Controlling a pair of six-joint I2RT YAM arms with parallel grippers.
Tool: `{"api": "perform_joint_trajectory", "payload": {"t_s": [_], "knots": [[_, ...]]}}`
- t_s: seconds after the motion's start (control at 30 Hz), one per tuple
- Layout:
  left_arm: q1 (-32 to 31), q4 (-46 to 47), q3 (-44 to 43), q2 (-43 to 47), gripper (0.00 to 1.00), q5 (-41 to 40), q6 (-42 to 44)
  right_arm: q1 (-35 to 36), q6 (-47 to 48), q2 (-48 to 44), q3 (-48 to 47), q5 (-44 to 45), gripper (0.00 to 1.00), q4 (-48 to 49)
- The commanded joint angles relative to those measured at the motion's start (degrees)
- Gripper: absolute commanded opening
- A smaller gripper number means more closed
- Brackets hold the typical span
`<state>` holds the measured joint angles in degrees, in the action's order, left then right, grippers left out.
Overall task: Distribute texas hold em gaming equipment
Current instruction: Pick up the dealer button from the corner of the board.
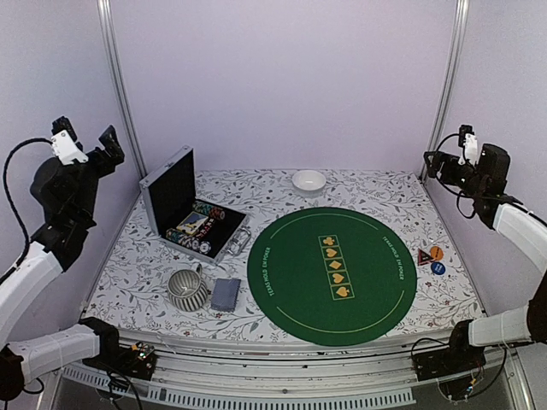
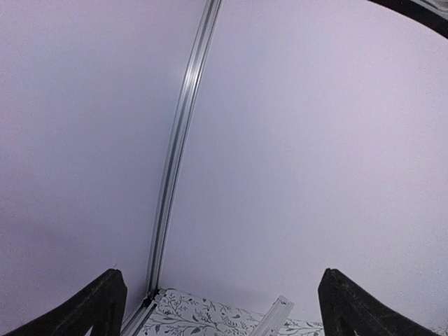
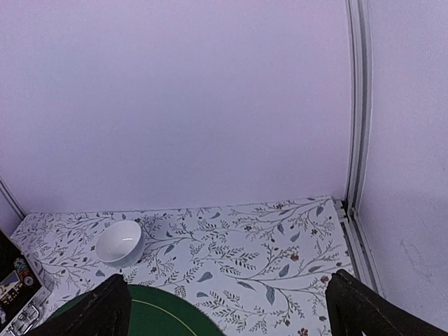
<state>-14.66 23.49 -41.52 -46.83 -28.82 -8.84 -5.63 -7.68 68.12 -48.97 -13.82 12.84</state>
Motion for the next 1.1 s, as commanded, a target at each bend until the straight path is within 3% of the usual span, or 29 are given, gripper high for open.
{"api": "perform_joint_trajectory", "payload": {"t_s": [0.0,0.07,0.2,0.33,0.5,0.6,1.07], "knots": [[-1.1,-15.9,-7.4,2.6,0.98,4.1,2.8,0.4,-2.0,3.6,-6.4,8.5,1.00,-29.4],[-1.3,-21.5,-11.7,2.7,0.98,10.0,2.6,0.4,-1.6,6.1,-9.1,12.6,0.99,-35.2],[-3.0,-33.3,-19.6,-0.7,0.98,29.4,2.0,0.4,0.1,12.8,-13.5,14.6,0.98,-44.0],[-9.7,-44.9,-23.3,-7.1,0.98,42.0,4.9,-0.5,2.6,19.4,-17.0,13.4,0.97,-47.0],[-19.4,-54.0,-25.0,-13.7,0.98,43.5,11.5,-3.8,4.3,28.0,-21.4,7.1,0.97,-50.0],[-22.4,-54.2,-24.2,-16.1,0.98,44.4,12.2,-3.8,5.2,33.4,-23.8,6.4,0.95,-53.2],[-23.4,-48.8,-15.1,-15.0,0.98,42.9,13.3,-2.2,5.7,41.1,-24.5,11.3,0.90,-56.8]]}}
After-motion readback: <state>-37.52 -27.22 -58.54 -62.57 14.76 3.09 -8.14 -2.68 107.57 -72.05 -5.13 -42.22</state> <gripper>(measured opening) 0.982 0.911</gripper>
